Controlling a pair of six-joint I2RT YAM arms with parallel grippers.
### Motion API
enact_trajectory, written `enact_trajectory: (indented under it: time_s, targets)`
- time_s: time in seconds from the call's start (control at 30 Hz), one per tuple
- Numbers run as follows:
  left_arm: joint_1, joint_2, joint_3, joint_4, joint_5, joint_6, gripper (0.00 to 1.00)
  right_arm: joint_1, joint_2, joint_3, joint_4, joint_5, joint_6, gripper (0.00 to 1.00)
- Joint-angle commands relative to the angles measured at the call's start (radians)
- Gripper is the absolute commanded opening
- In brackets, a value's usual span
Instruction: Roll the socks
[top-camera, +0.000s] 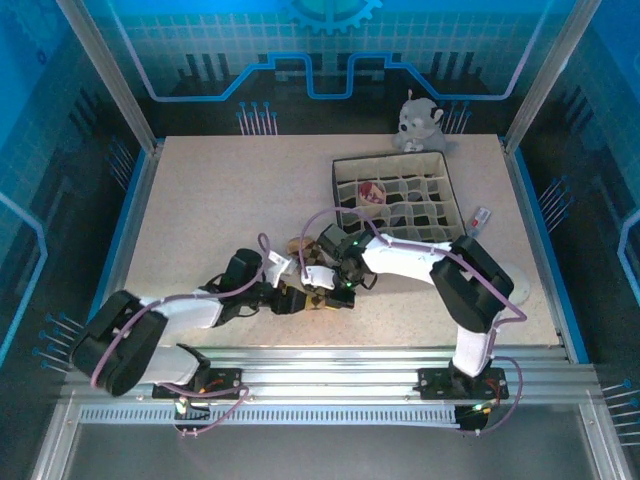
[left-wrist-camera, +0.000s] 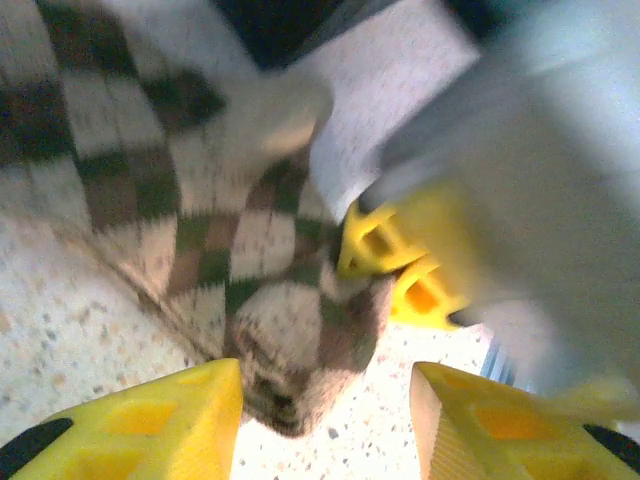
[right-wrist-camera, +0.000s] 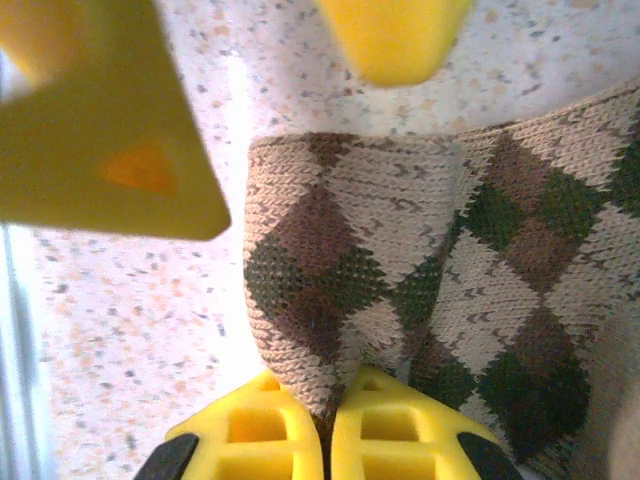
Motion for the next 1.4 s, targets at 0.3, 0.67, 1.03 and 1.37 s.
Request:
enact_trajectory:
  time_s: [0.3,0.67,1.03,1.37]
  targets:
    - [-0.120,-0.323,-0.259,0.325,-0.109,0.335,0.50,-0.107,0.179,0.157,-0.370,-0.347,-0.003,0.00]
    - [-0.223,-0.135,-0.139,0.227,-0.120,0.510,0.52,-0.138,0.223,0.175,-0.456,-0.456,-0.045,0.00]
    - [-0.237,0.103,-0.052,0.253,-0.102,0.555,0.52,-0.135,0.228,0.157,-0.453,-0.474,-0.048,0.00]
    - [-0.245,0.246,-0.019,0.235,-0.110,0.389,0.00,-0.126,0.227,0.121,-0.381,-0.390,0.028,0.00]
